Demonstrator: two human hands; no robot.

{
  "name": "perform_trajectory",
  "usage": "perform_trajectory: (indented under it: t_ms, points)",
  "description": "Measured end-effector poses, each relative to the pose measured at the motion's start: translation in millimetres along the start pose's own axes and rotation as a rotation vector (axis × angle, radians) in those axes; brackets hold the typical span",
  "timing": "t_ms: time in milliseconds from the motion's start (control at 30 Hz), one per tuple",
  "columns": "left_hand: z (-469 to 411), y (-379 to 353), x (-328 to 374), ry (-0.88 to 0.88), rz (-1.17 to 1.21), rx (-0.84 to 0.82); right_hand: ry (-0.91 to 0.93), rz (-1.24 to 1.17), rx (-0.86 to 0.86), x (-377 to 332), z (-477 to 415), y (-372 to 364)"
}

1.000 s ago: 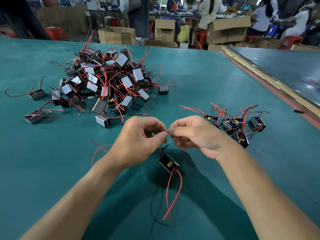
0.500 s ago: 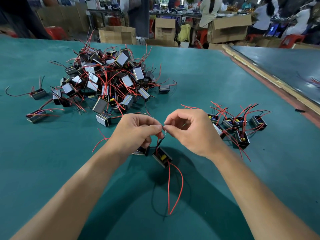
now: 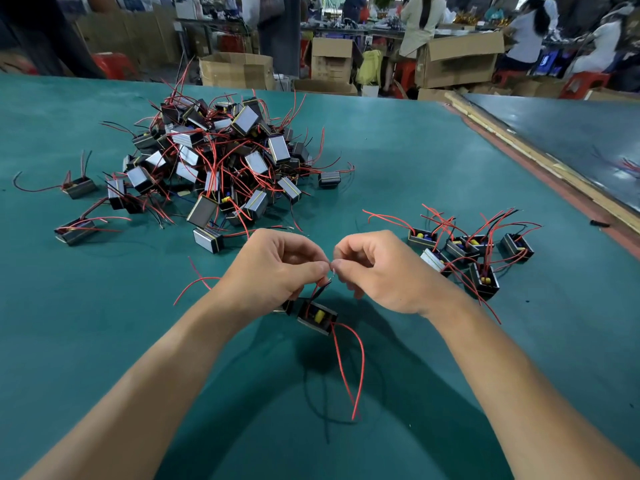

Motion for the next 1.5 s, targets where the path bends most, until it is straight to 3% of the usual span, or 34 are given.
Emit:
perform_trajectory:
  t_ms: [267,467,567,667,867,1267,1500]
  points:
    - [2,1,4,-0.07,-0.016,0.002,-0.01,-0.088,0.05,-2,0,1]
    - [3,-3,4,-0.141,-0.153,0.029,-0.098,-0.085,-0.079,-1,2,-5]
    - [5,-5,6,-0.229,-0.323,0.101,-0.173,-0.197,-0.105,3,4,-7]
    - [6,-4,7,-0.242,-0.287,0.111,-0.197,-0.294,-0.084,3,4,-7]
    - [1,-1,4,-0.135,-0.163,0.108,-0.141,-0.177,0.02,1,1,-1]
    - [-4,8,0,0.043,0.169,0.061,-0.061,0.229,-0.216,-12,5,-24]
    - [-2,8,3,-0.026,0.216,0.037,-0.001,0.315,-0.1,-10,1,-36]
Point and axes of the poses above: each hand's wrist, its own z-axis away from the middle knuckle, its own y-axis out of the back of the hand, x = y × z, the point moved 5 cm from there along -z, towards the middle knuckle, and after that the axes turned 15 degrees about y, right-handed, at the moved point
